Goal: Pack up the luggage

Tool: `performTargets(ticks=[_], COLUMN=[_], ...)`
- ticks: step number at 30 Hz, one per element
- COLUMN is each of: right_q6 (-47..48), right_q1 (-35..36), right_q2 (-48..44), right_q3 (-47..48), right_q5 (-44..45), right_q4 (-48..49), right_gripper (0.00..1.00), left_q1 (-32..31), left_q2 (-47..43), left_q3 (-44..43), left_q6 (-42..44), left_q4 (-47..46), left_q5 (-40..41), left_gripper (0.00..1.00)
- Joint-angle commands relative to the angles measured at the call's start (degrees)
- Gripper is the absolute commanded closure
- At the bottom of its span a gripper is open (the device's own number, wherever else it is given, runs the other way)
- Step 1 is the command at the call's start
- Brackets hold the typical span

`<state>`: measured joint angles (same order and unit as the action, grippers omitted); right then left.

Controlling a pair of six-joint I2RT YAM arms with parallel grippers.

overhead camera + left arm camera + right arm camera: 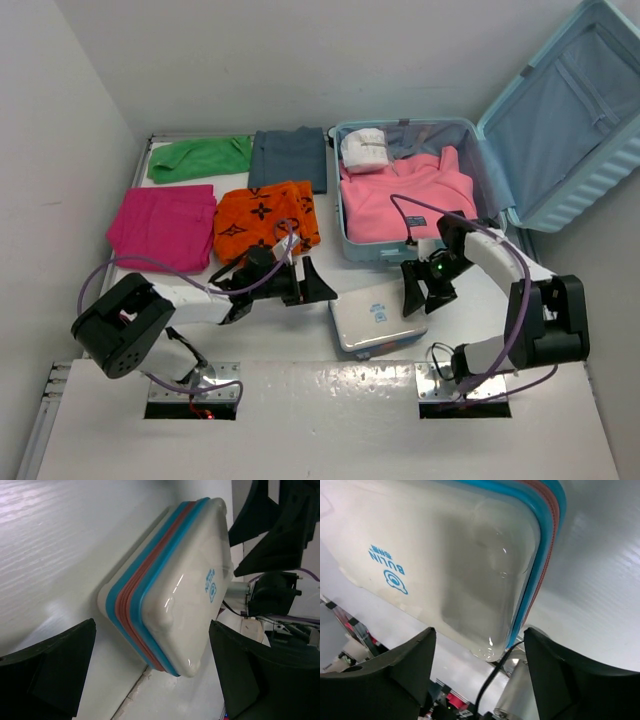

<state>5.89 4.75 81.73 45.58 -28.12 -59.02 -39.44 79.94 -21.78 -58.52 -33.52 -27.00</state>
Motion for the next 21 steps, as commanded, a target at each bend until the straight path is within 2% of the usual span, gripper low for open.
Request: performTargets(ticks=[1, 5, 7, 8, 9, 13, 18, 21], right_q6=[-8.4, -11.3, -11.6, -11.7, -10.9, -9.4, -8.0, -9.0], right_q1=[1.3, -1.1, -2.5, -3.9, -4.6, -4.4, -3.8, -3.1], right_q2=[-2.5, -0.9, -0.6, -0.7, -0.7, -2.6, 2.1, 3.9], right_q3=[2.5, 3.4, 3.5, 3.4, 3.0, 0.5, -1.2, -1.0], right_q5=[1.6, 7.4, 9.6, 8.2, 6.8, -0.9, -6.5, -6.8], right_q4=[2.2, 2.2, 2.1, 1.9, 2.1, 6.4, 8.9, 9.2], right_gripper=[0.29, 0.28, 0.41, 0.51, 0.68, 0.87, 0.9, 0.84], left_q1=[1.0, 1.0, 1.0, 1.0, 1.0, -2.4, -3.6, -4.2], left_q2=[-1.9, -2.4, -2.4, -2.4, -2.4, -0.5, 5.4, 7.7], left_q3=[2.4, 4.7, 6.7, 7.7, 8.7, 10.4, 9.7, 9.0], left_q6=[-1.3, -1.3, -1.9, -2.9, -3.6, -5.7, -7.7, -8.4], left_q4=[2.1, 4.3, 3.1, -0.4, -2.1, -11.3, -16.9, -18.2], left_q5=[0.5, 0.5, -1.8, -2.7, -3.3, -3.3, -3.3, -3.3], left_gripper=[0.04, 0.04, 0.04, 0.05, 0.05, 0.05, 0.05, 0.05])
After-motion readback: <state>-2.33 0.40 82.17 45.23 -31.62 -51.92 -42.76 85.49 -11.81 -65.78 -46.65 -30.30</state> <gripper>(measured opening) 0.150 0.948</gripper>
